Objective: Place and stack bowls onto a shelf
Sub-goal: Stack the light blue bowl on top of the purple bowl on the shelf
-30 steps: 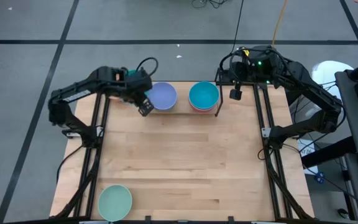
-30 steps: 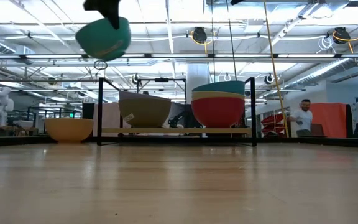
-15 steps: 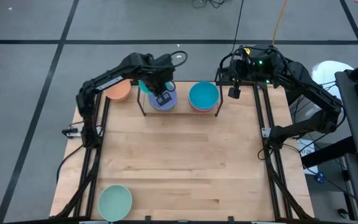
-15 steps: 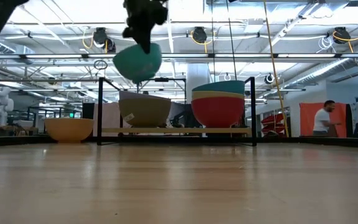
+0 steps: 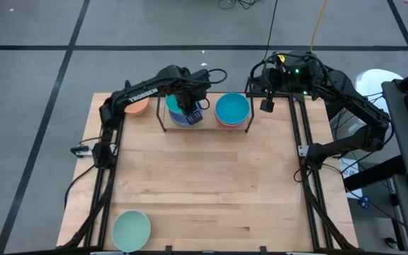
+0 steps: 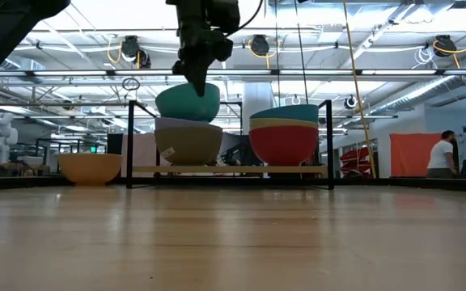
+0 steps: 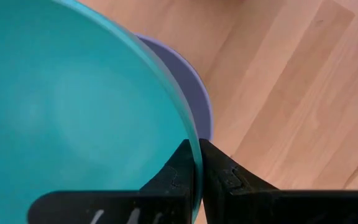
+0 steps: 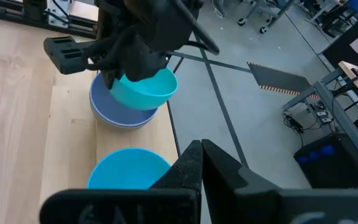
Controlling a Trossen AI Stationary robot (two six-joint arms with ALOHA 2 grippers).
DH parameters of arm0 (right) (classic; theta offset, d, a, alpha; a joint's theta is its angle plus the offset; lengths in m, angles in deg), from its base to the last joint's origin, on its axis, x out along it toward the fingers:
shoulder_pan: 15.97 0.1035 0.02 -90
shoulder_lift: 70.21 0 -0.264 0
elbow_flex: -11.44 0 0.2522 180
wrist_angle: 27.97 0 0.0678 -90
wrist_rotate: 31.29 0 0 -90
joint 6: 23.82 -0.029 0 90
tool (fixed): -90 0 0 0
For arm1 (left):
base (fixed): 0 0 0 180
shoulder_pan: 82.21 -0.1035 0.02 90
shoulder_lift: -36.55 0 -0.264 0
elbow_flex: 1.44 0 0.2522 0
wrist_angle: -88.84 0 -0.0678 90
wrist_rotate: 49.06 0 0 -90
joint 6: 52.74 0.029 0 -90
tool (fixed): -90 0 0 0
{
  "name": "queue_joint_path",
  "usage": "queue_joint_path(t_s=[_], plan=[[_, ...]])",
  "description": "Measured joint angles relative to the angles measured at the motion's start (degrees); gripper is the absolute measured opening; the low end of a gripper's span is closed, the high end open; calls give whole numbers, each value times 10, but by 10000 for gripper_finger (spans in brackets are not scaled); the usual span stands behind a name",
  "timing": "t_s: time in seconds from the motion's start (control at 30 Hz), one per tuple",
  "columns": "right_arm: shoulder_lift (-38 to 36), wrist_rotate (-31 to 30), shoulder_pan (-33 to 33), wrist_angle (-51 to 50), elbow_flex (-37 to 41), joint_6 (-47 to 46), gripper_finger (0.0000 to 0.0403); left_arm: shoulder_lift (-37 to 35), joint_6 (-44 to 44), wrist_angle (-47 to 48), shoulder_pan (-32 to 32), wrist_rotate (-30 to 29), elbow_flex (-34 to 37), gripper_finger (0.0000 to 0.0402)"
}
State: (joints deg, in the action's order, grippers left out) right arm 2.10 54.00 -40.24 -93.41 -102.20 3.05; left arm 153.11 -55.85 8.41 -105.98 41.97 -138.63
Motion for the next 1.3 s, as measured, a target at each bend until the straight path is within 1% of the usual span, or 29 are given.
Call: queue_joint_path(t_s=[0.2,0.57,0.67,0.77,0.87,1.03,1.23,1.3], plan=[[0,0,0,0,0,8,0,13,4,-10,0,0,4,9],[0,0,0,0,0,14,0,33,6,2,-1,0,7,9],[0,0,0,0,0,21,0,32,19,-4,0,0,7,28],[0,0,0,0,0,23,0,32,1,-4,0,0,7,58],[0,0,0,0,0,23,0,32,-10,-4,-1,0,7,77],[0,0,0,-1,0,23,0,32,-11,-2,0,-1,7,82],[0,0,0,-4,0,23,0,24,-22,42,0,1,-9,84],[0,0,0,-5,0,23,0,23,-30,41,1,4,-15,85]])
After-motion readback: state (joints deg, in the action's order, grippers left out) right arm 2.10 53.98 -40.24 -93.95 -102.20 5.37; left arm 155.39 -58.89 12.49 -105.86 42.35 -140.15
